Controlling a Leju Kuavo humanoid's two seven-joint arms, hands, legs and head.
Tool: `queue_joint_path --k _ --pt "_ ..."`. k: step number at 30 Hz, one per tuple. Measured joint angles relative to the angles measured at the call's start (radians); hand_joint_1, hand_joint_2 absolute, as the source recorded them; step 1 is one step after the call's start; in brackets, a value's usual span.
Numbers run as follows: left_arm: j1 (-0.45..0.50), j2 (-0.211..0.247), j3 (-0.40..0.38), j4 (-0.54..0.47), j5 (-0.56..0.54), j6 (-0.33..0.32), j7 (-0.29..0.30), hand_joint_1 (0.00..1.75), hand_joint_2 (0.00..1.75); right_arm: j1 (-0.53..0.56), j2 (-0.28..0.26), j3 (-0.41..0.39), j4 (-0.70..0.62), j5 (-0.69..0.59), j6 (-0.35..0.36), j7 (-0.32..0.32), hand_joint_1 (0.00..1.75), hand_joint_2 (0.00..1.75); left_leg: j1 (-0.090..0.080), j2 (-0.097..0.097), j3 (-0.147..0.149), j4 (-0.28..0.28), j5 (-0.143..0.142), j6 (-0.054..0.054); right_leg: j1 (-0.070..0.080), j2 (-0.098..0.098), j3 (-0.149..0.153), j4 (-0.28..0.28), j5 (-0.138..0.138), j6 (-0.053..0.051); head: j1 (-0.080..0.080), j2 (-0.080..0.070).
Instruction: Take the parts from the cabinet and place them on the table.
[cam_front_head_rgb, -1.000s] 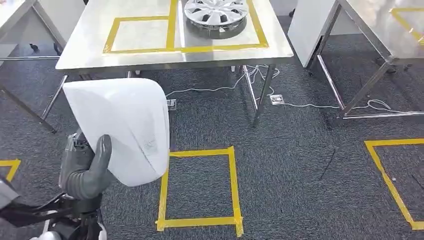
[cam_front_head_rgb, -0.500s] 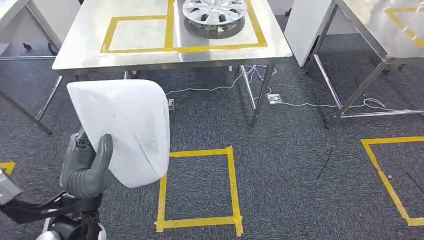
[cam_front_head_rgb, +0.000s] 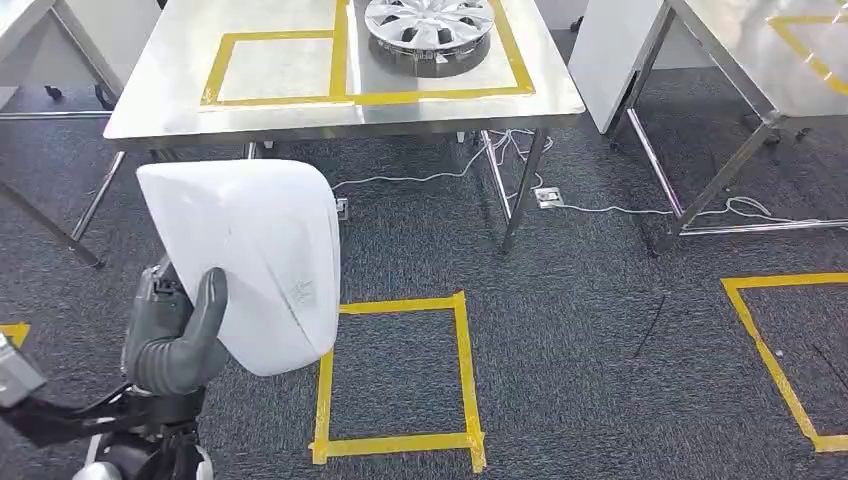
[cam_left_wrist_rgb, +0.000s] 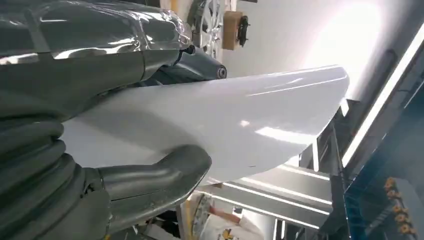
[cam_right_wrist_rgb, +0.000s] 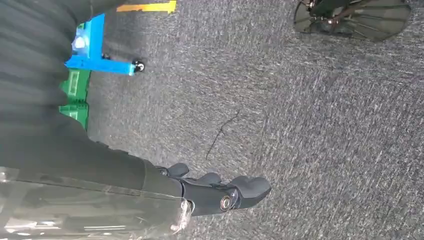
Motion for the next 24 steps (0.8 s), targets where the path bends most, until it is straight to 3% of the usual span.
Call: queue_joint_path --k 24 --pt "0.000 0.001 0.000 0.000 0.000 -0.005 0.011 1.75 1.75 0.009 0.000 -0.002 0.000 0.000 -0.001 -0.003 0.00 1.75 0.000 -0.001 0.000 0.000 0.000 0.000 0.000 0.000 0.001 0.000 0.000 0.000 0.000 0.000"
